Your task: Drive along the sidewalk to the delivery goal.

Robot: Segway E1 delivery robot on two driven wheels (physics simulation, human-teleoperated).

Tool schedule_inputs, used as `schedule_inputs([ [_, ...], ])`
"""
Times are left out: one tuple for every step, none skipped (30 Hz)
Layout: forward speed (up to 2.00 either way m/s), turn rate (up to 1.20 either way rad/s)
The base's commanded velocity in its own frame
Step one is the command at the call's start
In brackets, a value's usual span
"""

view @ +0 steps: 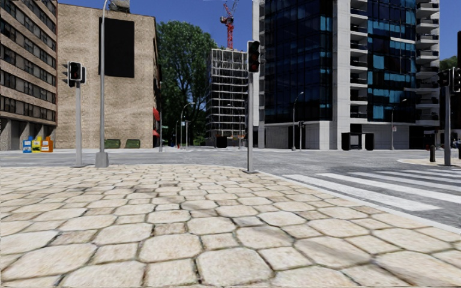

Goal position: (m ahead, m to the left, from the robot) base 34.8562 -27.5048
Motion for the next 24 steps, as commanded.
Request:
schedule_inputs([
  [2.0, -0.67],
  [2.0, -0.67],
  [2.0, -0.67],
  [2.0, -0.67],
  [2.0, -0.67],
  [2.0, -0.67],
  [2.0, -0.67],
  [2.0, -0.67],
  [2.0, -0.67],
  [2.0, -0.67],
  [2.0, -0.67],
  [2.0, -0.67],
  [2.0, -0.67],
  [2.0, -0.67],
  [2.0, -0.67],
  [2.0, -0.66],
  [2.0, -0.66],
  [2.0, -0.64],
  [2.0, -0.63],
  [2.0, -0.63],
  [2.0, -0.63],
  [2.0, -0.63],
  [2.0, -0.63],
  [2.0, -0.63],
])
